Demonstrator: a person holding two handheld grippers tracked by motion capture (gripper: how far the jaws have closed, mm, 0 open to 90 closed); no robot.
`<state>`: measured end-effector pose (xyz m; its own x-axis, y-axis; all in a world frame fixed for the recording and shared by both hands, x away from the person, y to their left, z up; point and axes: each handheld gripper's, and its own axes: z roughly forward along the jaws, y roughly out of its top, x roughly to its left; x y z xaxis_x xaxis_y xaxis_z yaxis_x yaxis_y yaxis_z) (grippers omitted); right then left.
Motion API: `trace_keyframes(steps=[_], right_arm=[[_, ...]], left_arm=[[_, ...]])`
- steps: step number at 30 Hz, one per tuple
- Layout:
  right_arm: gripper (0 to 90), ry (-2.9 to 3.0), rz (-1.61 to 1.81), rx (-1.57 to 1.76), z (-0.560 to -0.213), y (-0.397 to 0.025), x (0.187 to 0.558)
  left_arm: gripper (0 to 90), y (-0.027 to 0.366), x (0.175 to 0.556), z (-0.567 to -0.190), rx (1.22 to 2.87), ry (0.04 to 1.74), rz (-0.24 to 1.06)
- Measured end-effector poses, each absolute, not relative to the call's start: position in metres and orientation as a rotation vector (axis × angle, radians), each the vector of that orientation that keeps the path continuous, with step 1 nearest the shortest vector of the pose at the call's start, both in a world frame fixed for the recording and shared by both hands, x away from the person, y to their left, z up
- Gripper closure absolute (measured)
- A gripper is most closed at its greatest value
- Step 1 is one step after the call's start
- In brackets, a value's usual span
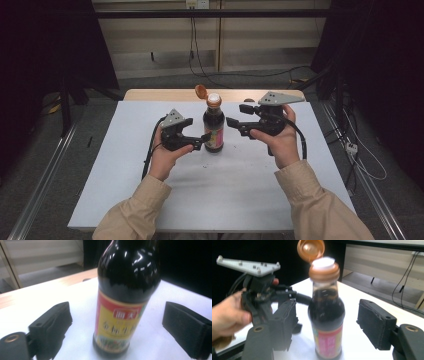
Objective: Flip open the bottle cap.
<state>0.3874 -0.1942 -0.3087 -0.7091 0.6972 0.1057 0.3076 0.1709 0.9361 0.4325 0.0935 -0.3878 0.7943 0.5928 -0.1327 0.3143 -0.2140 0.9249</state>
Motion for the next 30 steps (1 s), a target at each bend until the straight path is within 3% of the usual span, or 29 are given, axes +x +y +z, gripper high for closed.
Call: trace_keyframes(steps=[10,30], right_arm=[[27.0,2.121,1.545,0.953,-0.342,-0.209,0.359],[24.9,2.119,1.544,0.959,-0.399,-0.239,0.313]], left_arm=[[3.2,0.104,0.409,-0.381,1.786,0.611,0.220],[2.3,0.143,0.384,-0.397,1.854,0.599,0.252]])
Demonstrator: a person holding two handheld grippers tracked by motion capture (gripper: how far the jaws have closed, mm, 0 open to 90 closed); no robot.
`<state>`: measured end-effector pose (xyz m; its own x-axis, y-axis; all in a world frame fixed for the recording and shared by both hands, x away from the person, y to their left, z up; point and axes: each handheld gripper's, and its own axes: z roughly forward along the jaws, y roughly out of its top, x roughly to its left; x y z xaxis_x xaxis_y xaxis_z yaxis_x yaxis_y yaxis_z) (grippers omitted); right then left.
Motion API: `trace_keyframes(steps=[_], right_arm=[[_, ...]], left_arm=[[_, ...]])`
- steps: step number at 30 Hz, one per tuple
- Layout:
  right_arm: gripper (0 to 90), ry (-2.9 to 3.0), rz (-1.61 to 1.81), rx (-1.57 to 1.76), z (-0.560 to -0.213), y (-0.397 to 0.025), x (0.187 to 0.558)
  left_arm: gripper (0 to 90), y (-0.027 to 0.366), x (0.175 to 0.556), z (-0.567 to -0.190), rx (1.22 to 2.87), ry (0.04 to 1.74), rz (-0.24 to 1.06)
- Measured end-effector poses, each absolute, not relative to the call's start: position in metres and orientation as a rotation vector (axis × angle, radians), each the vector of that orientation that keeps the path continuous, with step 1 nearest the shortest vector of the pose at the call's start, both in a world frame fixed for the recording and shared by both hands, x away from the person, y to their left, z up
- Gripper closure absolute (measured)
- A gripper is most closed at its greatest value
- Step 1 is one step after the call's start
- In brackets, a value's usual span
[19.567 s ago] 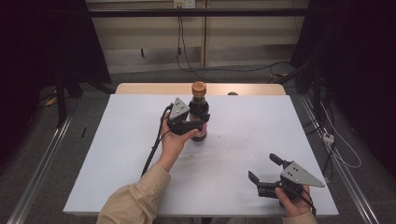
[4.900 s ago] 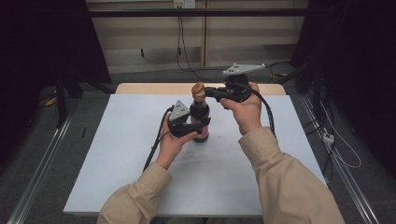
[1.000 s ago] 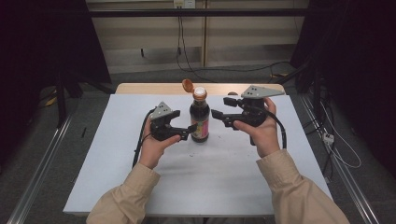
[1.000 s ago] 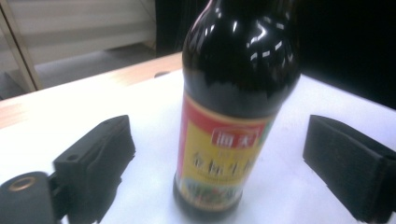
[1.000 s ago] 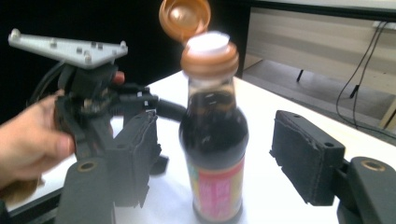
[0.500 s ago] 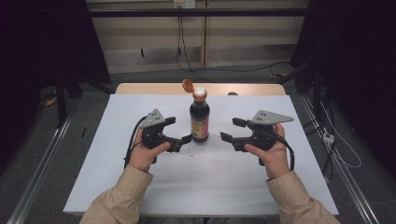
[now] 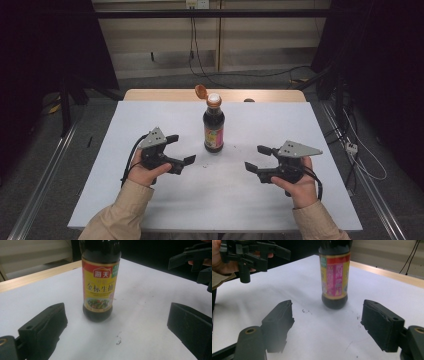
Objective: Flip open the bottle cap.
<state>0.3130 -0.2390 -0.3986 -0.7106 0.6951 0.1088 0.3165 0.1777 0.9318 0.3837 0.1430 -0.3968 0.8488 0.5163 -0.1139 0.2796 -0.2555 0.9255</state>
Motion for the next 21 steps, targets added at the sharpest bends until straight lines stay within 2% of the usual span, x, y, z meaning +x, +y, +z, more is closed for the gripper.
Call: trace_keyframes(steps=[21], right_arm=[[23.0,2.094,1.509,1.068,-0.434,-0.273,0.286]], left_arm=[[2.9,0.197,0.358,-0.412,1.875,0.633,0.309]])
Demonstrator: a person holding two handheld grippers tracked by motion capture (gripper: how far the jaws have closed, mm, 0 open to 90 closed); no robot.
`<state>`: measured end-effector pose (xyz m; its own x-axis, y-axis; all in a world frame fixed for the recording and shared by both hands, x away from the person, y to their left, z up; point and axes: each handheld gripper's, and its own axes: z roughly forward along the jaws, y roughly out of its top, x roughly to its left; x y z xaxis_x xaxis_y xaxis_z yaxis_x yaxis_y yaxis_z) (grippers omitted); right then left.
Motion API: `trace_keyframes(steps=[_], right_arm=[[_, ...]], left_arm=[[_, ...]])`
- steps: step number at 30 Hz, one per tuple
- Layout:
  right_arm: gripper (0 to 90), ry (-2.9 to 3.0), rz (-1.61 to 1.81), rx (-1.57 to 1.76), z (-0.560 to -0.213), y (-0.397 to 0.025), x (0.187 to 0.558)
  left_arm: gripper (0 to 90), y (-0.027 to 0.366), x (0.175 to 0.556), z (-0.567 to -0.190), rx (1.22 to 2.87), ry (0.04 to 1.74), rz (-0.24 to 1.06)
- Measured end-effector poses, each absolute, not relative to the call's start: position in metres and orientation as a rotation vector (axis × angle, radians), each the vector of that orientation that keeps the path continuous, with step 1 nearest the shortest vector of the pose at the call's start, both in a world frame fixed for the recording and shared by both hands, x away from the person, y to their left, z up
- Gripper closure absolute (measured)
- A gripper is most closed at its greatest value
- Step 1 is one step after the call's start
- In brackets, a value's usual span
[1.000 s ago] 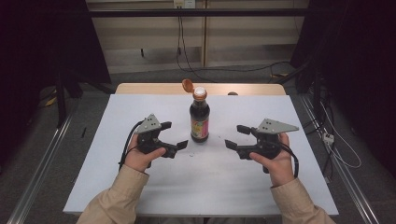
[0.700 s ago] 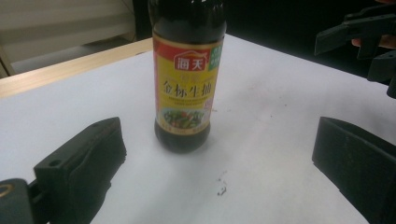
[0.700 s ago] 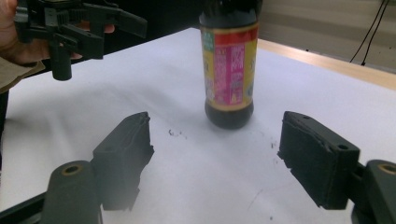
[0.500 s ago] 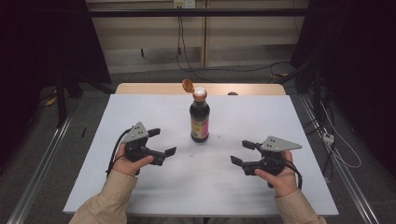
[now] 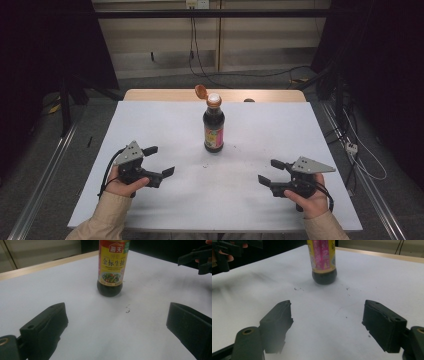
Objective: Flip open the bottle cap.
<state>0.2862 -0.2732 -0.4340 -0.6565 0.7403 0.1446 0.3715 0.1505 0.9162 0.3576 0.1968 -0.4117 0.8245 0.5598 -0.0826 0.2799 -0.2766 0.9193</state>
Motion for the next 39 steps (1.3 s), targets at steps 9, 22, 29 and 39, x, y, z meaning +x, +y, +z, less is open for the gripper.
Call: trace_keyframes(steps=[9,22,29,39], right_arm=[[23.1,2.098,1.462,1.038,-0.439,-0.277,0.279],[23.2,2.115,1.438,1.026,-0.442,-0.279,0.277],[23.2,2.123,1.428,1.022,-0.443,-0.279,0.277],[23.5,2.116,1.423,1.034,-0.443,-0.285,0.275]], left_arm=[[2.9,0.203,0.352,-0.417,1.878,0.629,0.310],[3.3,0.218,0.350,-0.422,1.883,0.655,0.316],[3.3,0.222,0.346,-0.425,1.893,0.661,0.325],[3.5,0.226,0.345,-0.429,1.899,0.681,0.318]])
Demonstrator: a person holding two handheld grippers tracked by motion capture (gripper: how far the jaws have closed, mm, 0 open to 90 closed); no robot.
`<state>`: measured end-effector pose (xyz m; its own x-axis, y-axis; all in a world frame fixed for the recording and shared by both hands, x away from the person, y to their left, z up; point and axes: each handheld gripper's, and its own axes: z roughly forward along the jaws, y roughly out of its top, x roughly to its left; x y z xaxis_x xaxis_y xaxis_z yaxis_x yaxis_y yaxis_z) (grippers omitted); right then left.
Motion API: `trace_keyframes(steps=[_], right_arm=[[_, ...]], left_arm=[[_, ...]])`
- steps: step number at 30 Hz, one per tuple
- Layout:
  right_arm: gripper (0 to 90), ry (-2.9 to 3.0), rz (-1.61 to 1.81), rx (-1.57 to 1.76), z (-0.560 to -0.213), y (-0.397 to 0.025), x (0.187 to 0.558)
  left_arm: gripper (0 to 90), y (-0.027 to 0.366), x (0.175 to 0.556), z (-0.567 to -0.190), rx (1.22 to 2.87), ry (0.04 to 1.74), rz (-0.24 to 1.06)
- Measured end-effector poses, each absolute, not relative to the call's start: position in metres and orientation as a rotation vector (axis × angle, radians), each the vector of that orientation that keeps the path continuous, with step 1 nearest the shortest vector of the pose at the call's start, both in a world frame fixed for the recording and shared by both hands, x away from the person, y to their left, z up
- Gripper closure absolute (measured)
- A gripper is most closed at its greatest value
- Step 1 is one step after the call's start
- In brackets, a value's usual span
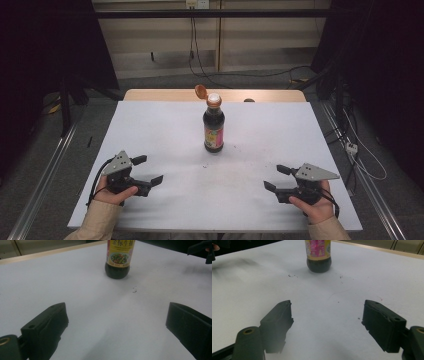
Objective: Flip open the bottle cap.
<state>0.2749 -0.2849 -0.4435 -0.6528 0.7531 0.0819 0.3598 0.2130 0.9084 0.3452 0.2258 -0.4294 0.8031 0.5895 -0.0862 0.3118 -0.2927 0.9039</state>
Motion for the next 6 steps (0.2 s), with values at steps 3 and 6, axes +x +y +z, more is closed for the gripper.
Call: trace_keyframes(steps=[3,6], right_arm=[[23.4,2.114,1.421,1.040,-0.4440,-0.2852,0.2755],[23.4,2.118,1.418,1.041,-0.4446,-0.2857,0.2758]], left_arm=[[3.7,0.2254,0.3452,-0.4296,1.912,0.675,0.318],[3.8,0.2250,0.3459,-0.4302,1.906,0.681,0.318]])
